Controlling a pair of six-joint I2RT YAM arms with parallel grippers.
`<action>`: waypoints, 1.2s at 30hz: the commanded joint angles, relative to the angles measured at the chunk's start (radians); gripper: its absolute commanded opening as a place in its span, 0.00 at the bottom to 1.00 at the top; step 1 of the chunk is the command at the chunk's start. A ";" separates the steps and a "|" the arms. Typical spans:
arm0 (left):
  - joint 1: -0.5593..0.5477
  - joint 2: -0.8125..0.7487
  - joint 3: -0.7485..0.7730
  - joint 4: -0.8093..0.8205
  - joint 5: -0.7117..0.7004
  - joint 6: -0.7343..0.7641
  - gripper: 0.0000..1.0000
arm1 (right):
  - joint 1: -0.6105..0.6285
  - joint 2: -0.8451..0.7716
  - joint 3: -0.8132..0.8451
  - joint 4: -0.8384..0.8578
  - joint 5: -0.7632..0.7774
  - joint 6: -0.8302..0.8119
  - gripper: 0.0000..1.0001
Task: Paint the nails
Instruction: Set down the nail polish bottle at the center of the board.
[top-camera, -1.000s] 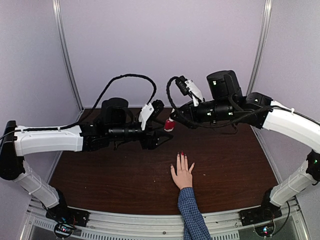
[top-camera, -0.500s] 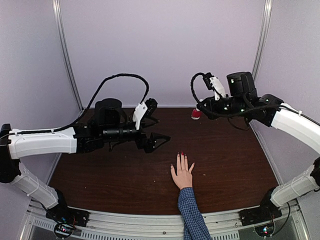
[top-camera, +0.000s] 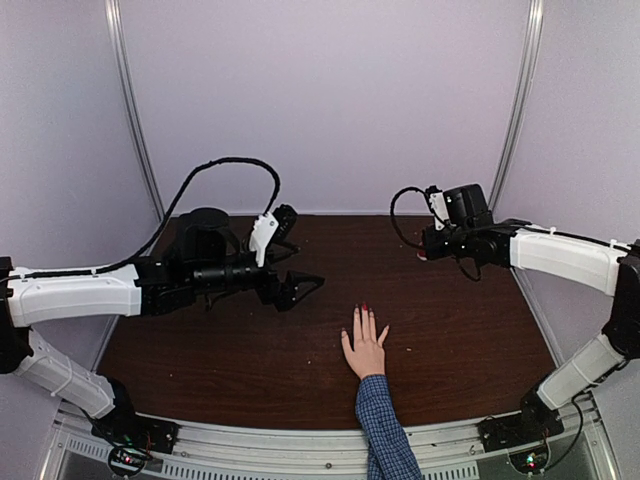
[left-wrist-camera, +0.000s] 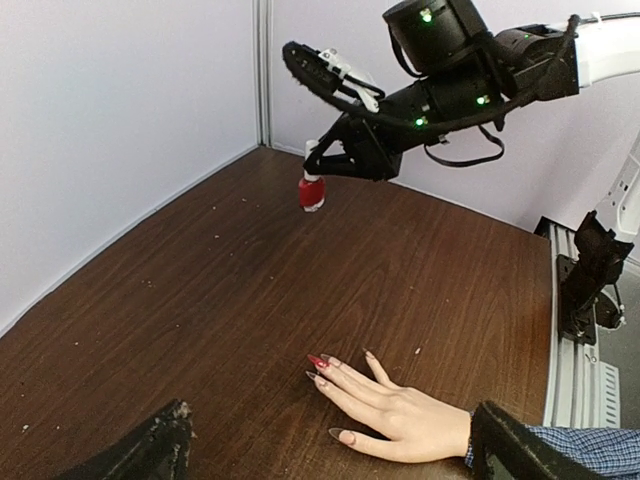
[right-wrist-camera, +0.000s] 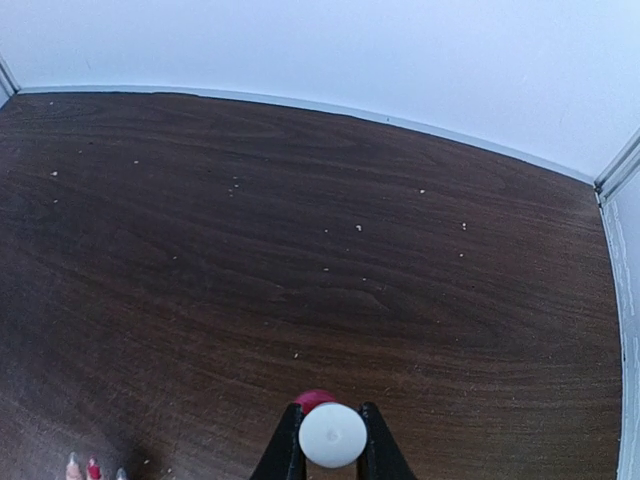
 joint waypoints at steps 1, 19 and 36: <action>0.011 -0.011 -0.006 0.035 -0.021 -0.013 0.98 | -0.053 0.084 -0.011 0.168 0.020 0.010 0.01; 0.025 0.007 -0.009 0.036 -0.027 -0.008 0.98 | -0.126 0.327 -0.028 0.375 -0.061 0.011 0.02; 0.032 0.030 -0.003 0.049 -0.029 -0.013 0.98 | -0.150 0.411 -0.016 0.407 -0.104 0.021 0.05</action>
